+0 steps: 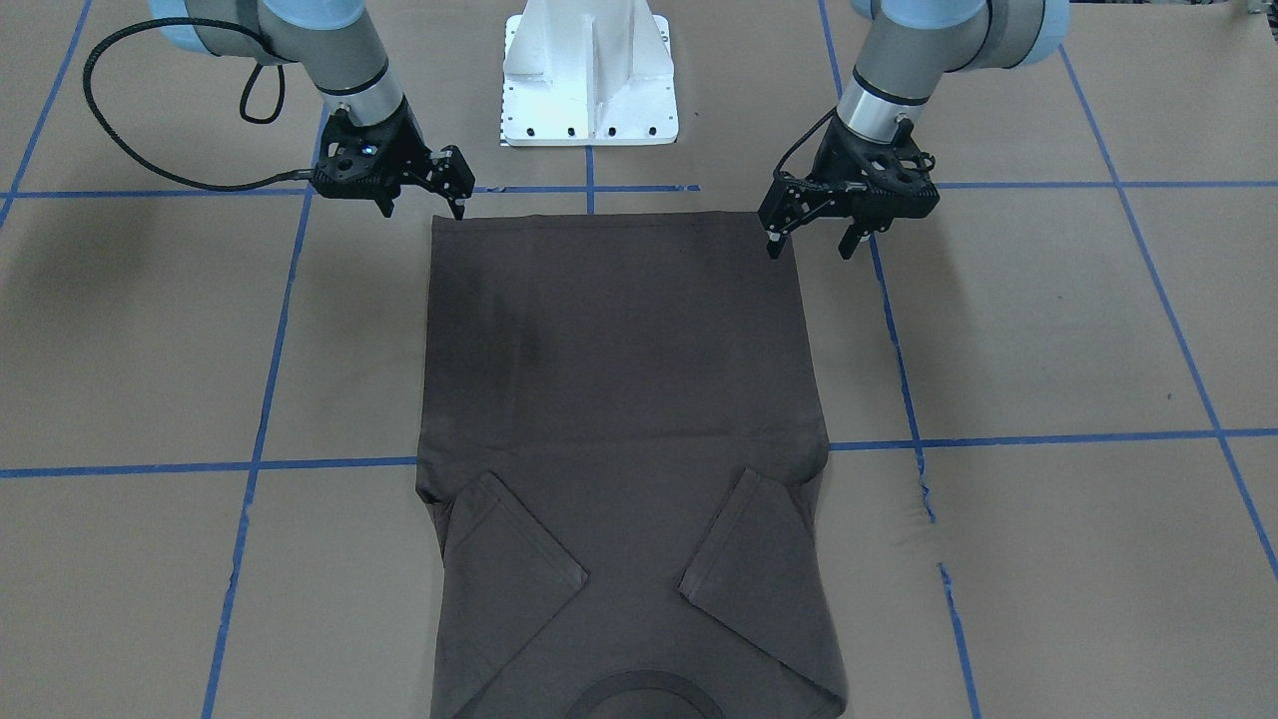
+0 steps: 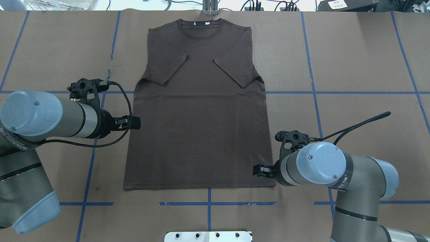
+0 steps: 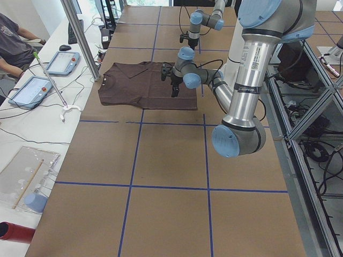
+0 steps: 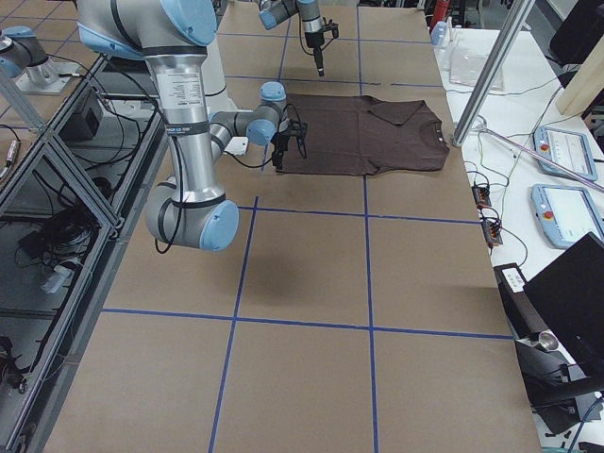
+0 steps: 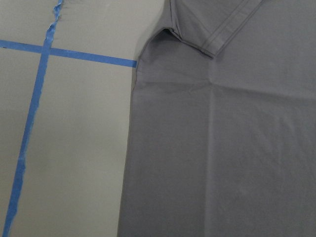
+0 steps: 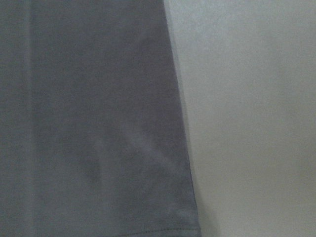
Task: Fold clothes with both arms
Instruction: 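Move both grippers down to the hem corners nearest the robot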
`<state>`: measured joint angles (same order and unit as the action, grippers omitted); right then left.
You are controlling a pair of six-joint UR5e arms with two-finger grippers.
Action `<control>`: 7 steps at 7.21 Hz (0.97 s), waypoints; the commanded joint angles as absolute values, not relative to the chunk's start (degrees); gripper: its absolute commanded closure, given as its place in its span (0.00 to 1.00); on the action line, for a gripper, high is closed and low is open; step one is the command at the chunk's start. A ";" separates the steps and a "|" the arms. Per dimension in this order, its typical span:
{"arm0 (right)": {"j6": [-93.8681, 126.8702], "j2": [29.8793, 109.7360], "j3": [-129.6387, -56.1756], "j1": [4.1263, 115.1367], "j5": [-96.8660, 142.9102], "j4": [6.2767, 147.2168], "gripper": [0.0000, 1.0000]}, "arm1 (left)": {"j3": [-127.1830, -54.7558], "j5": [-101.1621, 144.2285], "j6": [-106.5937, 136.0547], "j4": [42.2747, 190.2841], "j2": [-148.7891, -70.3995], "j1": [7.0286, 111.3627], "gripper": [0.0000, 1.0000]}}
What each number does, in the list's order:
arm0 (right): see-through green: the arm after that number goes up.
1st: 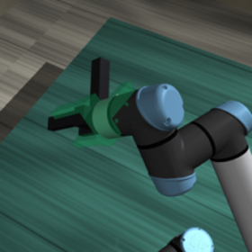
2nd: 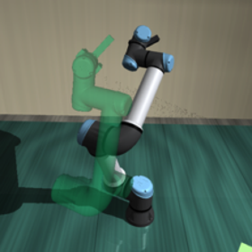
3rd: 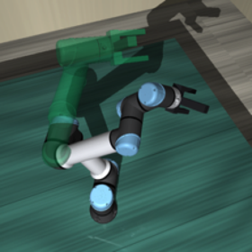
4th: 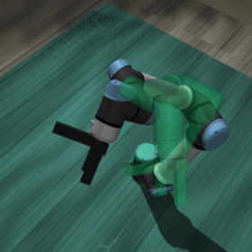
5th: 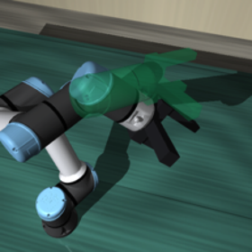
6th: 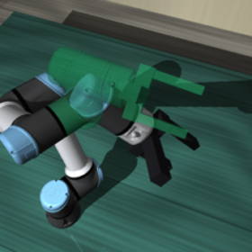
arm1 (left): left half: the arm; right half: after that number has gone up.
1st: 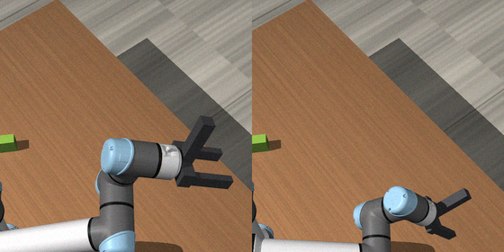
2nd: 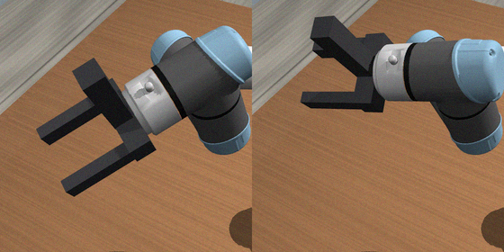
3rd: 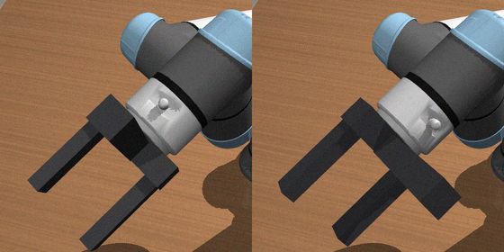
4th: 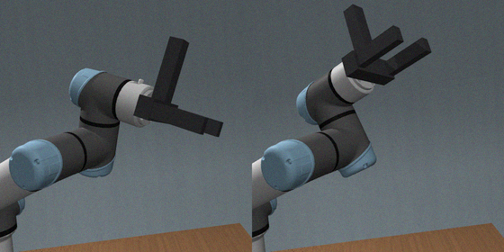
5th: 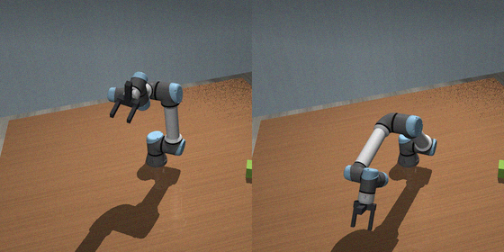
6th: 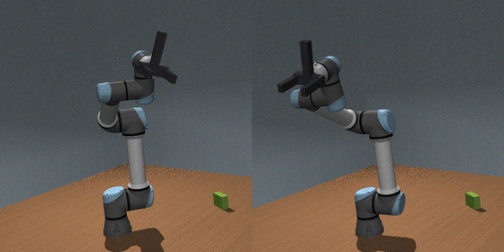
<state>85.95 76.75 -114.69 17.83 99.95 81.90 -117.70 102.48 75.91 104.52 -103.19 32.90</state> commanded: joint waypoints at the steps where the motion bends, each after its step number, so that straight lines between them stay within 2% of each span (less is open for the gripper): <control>1: 86.13 76.64 -111.72 16.96 99.67 81.83 0.00 | -117.77 102.57 75.94 104.50 -103.62 32.87 0.00; 4: 86.04 76.64 -111.18 16.88 99.93 81.74 0.00 | -117.69 102.92 75.94 104.41 -103.71 32.87 0.00; 5: 86.13 76.55 -111.27 16.79 100.02 81.74 0.03 | -117.69 102.92 75.94 104.41 -103.71 32.87 0.00; 7: 86.13 75.76 -111.27 16.70 100.02 81.74 0.59 | -117.68 102.92 75.94 104.41 -103.71 32.87 0.00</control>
<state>86.12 76.10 -111.28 16.78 100.00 81.78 -117.66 102.91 75.94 104.41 -103.71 32.87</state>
